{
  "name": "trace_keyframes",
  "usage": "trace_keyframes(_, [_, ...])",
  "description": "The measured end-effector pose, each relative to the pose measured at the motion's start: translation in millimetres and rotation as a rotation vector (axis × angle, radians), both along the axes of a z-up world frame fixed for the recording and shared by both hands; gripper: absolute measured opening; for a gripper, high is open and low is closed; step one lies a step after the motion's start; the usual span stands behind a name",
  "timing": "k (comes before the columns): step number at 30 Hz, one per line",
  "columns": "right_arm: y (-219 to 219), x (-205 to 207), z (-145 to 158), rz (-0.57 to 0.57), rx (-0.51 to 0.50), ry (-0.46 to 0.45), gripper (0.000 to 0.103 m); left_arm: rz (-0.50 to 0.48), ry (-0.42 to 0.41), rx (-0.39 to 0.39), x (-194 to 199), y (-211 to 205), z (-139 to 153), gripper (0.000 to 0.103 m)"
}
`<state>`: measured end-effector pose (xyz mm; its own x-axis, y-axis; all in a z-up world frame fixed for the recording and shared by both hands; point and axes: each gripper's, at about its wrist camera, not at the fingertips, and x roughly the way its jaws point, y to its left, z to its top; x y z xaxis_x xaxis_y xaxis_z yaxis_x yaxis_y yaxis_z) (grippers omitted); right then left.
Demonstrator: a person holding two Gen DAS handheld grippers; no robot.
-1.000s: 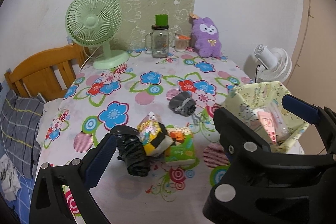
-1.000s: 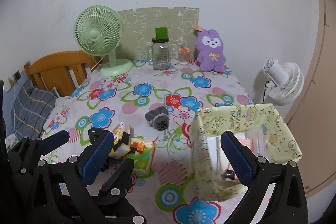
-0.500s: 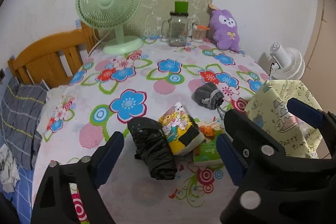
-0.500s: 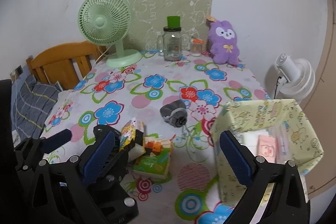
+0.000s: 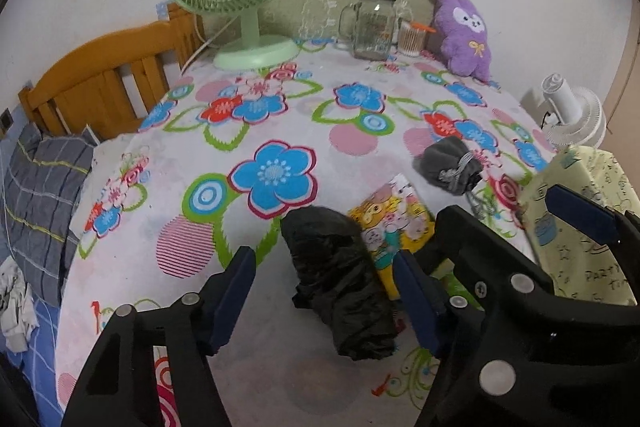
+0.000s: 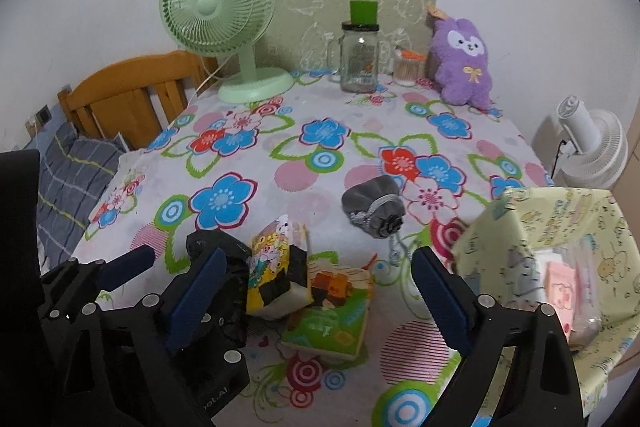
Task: Organize soft objects
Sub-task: 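Grasp the black wrapped umbrella with the left gripper while the right gripper grasps the yellow-white package, then lift and carry the black umbrella and yellow-white package toward the yellow-green box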
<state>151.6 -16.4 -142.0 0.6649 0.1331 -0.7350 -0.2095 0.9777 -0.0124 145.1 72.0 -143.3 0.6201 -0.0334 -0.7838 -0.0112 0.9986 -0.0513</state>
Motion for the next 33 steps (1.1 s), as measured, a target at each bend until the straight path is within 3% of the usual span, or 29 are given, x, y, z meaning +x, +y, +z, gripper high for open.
trace_keyframes(5, [4, 11, -11, 0.013, 0.001, 0.033, 0.091, -0.002, 0.042, -0.047, 10, 5, -13, 0.066])
trace_keyframes(11, [7, 24, -28, 0.016, -0.012, 0.067, 0.083, -0.022, 0.073, -0.028, 18, -1, -25, 0.064])
trace_keyframes(17, [10, 36, -45, 0.035, 0.007, 0.136, 0.07, -0.04, 0.108, -0.058, 23, 2, -38, 0.054])
trace_keyframes(25, [12, 39, -51, 0.059, 0.017, 0.147, 0.036, -0.049, 0.095, -0.047, 23, 0, -38, 0.042])
trace_keyframes(28, [12, 38, -50, 0.059, 0.024, 0.148, 0.029, -0.05, 0.094, -0.049, 23, -1, -38, 0.039])
trace_keyframes(33, [10, 35, -47, 0.054, 0.021, 0.145, 0.027, -0.055, 0.083, -0.033, 21, -3, -34, 0.036])
